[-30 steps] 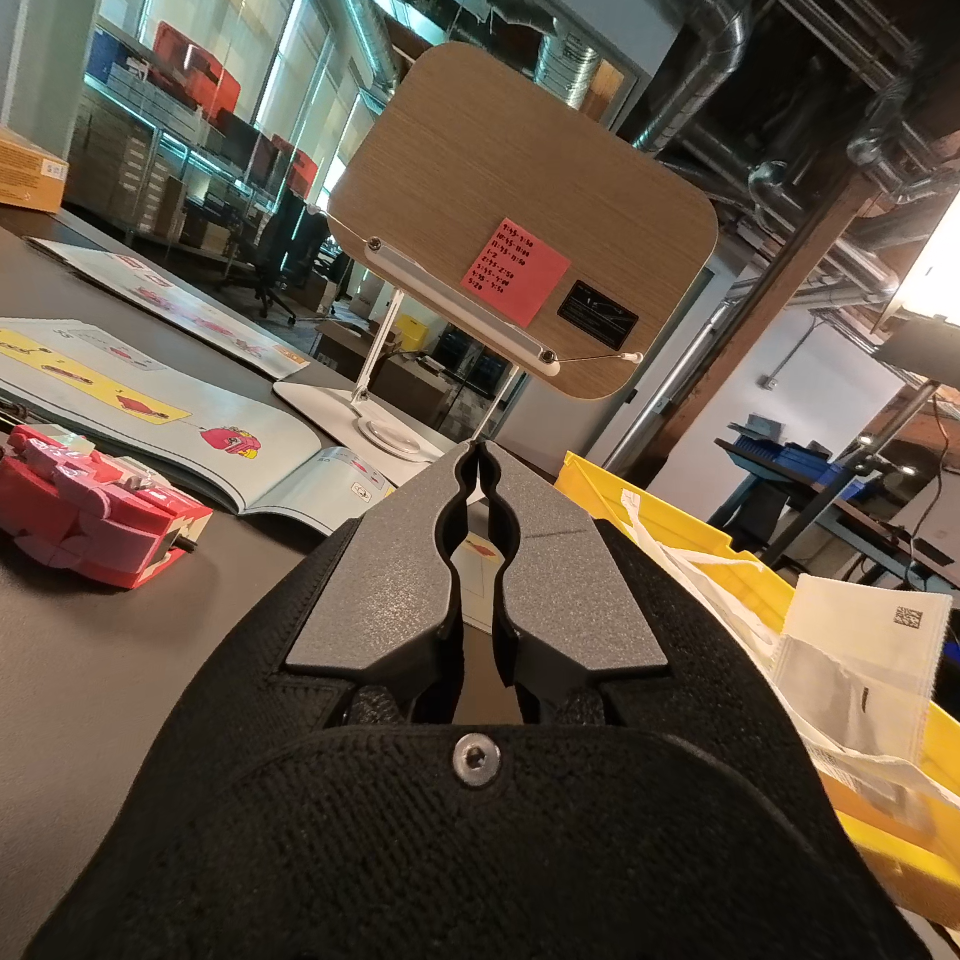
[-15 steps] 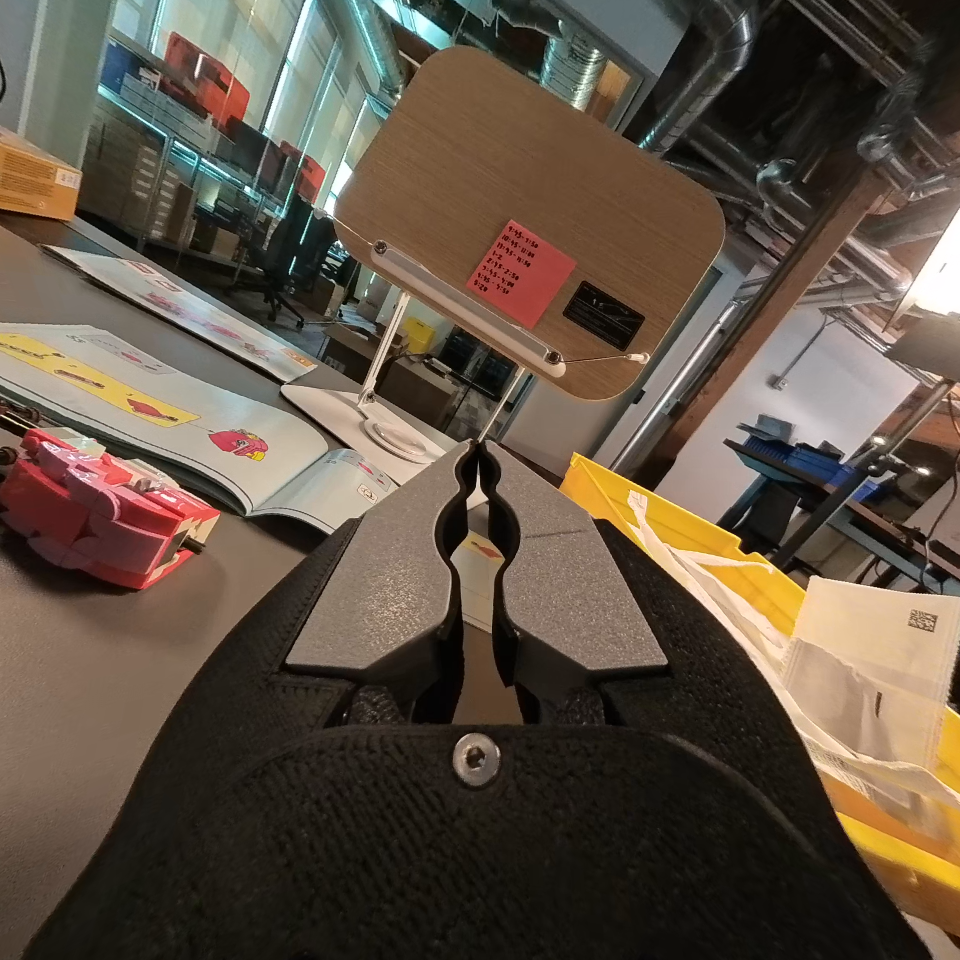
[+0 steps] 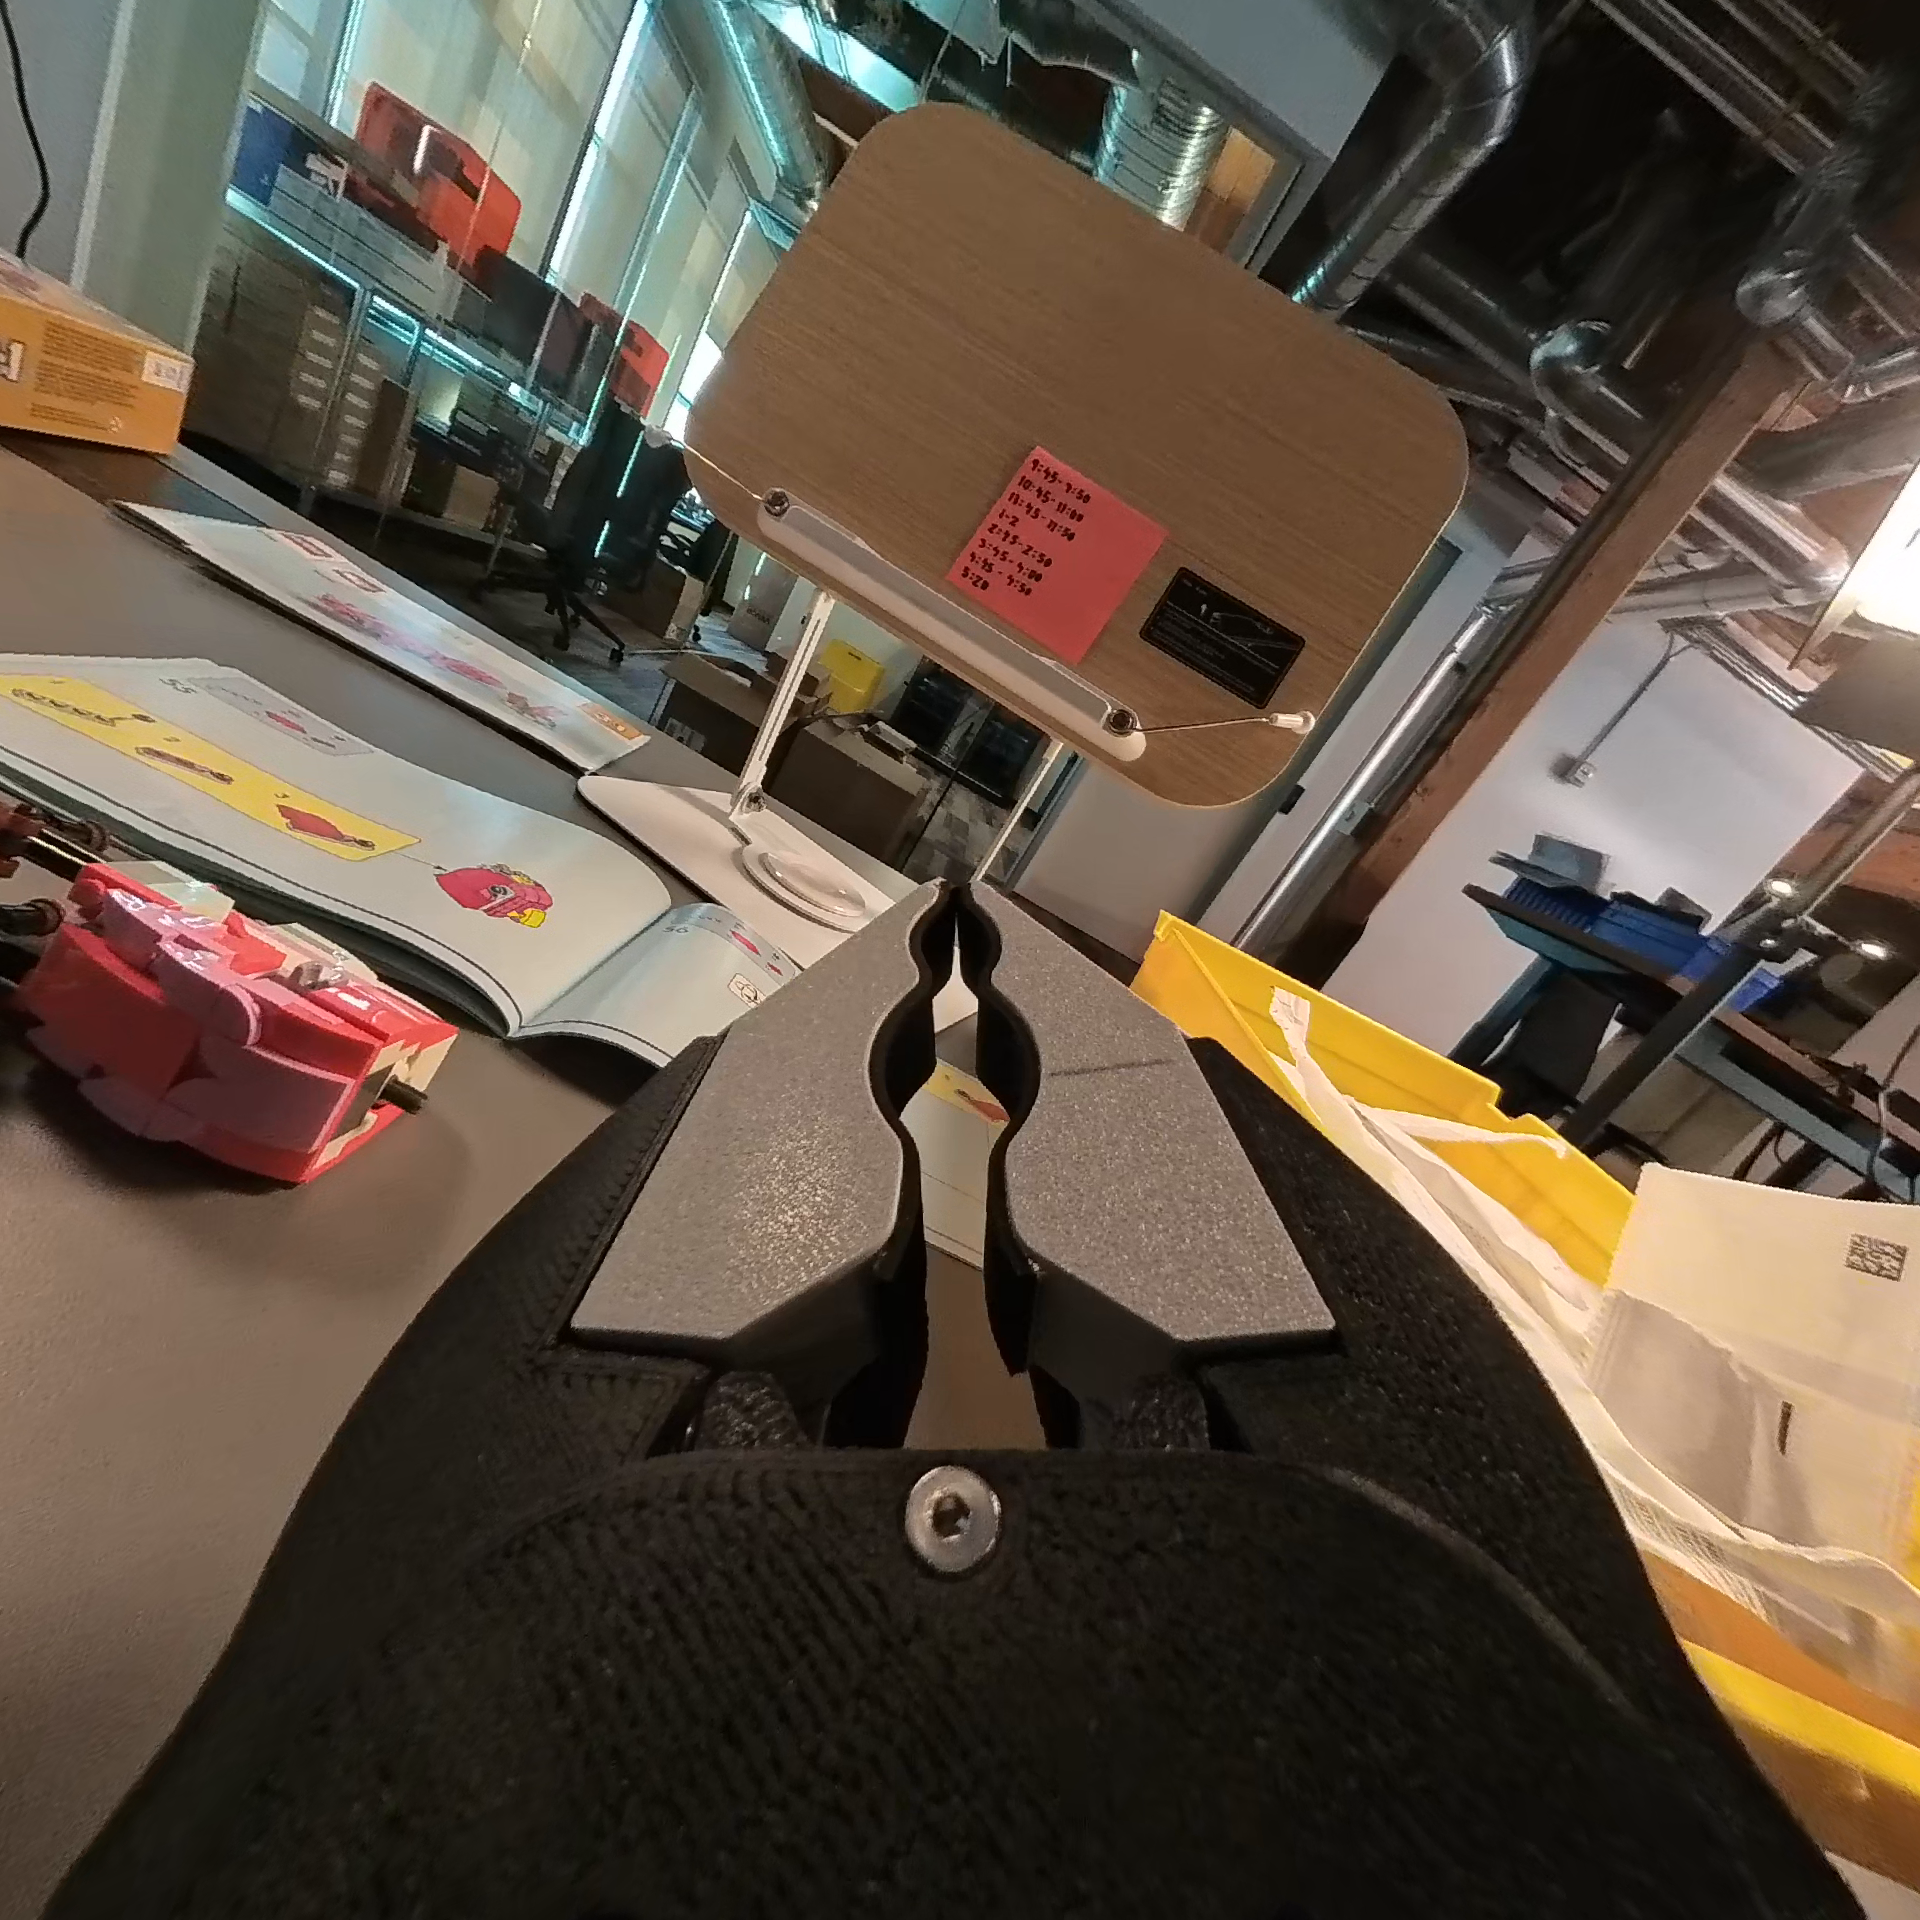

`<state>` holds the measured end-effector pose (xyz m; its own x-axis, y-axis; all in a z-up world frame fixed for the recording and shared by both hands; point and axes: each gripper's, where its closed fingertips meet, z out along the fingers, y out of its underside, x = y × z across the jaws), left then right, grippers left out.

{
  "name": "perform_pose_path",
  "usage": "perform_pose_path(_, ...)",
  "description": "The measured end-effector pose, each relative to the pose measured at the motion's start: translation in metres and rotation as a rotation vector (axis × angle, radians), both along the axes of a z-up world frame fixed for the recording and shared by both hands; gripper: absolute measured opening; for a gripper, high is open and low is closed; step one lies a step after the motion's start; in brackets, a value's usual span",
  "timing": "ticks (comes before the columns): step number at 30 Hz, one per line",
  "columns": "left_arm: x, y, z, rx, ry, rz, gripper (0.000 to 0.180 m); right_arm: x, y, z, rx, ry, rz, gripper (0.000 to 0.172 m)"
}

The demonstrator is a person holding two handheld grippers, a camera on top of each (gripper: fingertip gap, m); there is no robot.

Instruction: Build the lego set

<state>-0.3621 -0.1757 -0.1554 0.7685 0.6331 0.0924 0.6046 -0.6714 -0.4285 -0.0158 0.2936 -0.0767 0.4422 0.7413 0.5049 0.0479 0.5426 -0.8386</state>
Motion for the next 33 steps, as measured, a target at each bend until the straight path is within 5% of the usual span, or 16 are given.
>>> perform_pose_path(8, -0.009, 0.009, -0.01, 0.001, -0.024, 0.031, 0.031, -0.001, 0.0, -0.001, -0.003, -0.002, 0.003, 0.0)
perform_pose_path(14, -0.006, 0.002, -0.026, -0.14, -0.017, -0.044, 0.026, -0.002, 0.0, -0.001, -0.003, -0.004, 0.007, 0.0)
perform_pose_path(23, 0.01, 0.0, -0.029, -0.086, -0.163, -0.098, 0.021, -0.002, -0.001, -0.001, -0.005, -0.003, 0.012, 0.0)
perform_pose_path(33, -0.006, 0.006, -0.027, -0.006, -0.053, -0.025, 0.016, -0.003, -0.001, -0.002, -0.006, -0.005, 0.018, 0.0)
